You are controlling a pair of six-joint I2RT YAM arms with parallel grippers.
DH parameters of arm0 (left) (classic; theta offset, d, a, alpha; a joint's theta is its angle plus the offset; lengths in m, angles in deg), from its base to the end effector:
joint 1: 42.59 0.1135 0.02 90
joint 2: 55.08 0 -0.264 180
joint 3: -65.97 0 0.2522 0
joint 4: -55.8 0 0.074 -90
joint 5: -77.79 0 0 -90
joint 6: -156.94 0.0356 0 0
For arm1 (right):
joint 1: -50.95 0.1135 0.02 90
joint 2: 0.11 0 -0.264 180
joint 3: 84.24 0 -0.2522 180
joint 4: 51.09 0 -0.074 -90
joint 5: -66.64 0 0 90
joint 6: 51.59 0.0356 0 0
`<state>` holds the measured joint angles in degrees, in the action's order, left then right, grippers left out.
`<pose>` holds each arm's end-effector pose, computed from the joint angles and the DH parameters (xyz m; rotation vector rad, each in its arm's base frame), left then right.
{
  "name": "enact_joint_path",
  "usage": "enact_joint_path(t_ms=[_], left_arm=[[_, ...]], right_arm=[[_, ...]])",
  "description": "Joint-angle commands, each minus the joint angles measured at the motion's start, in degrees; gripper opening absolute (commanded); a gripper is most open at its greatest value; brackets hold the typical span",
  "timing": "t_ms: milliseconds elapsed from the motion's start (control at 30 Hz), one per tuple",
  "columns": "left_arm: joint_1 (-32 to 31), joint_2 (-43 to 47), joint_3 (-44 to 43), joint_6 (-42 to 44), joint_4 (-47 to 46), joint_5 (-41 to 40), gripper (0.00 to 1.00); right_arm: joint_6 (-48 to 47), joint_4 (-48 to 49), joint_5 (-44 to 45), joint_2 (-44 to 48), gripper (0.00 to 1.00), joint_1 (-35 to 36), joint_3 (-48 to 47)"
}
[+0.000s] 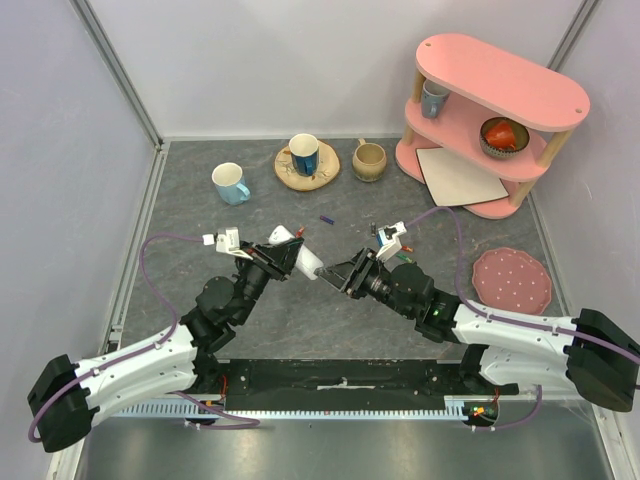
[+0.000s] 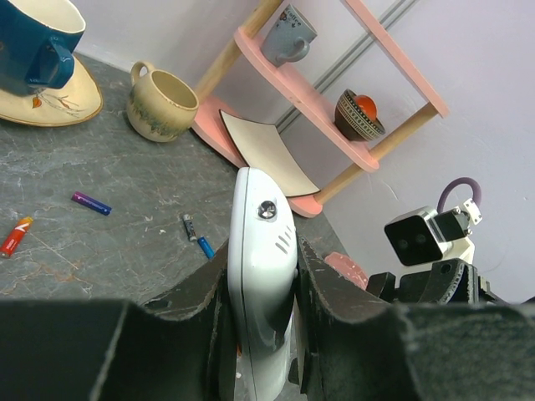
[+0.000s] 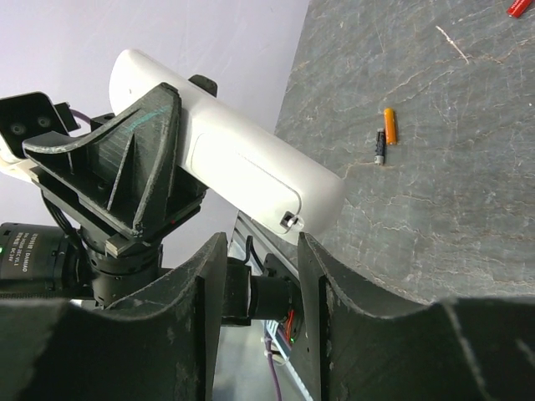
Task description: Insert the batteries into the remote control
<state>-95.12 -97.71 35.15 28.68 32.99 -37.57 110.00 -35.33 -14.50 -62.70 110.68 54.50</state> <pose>0.1197 -0.1311 0.2609 -0.2085 1.4595 -1.0037 0.1267 0.2063 0.2455 0.3348 1.9086 1.5361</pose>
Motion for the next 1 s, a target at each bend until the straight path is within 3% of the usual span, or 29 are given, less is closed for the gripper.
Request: enact_joint_path(t_ms=[0,967], left_arm=[[-0.29,0.80,0.18,1.08,-3.15,-1.79,0.02],[-0.29,0.53,0.97,-0.59,-3.15,-0.83,0.02]], right_arm=[[0.65,0.89,0.36,-0.61,0.46,-0.31,-0.27],[-0.23,2.91,-1.04,-2.28,0.45,-0.66,-1.50]])
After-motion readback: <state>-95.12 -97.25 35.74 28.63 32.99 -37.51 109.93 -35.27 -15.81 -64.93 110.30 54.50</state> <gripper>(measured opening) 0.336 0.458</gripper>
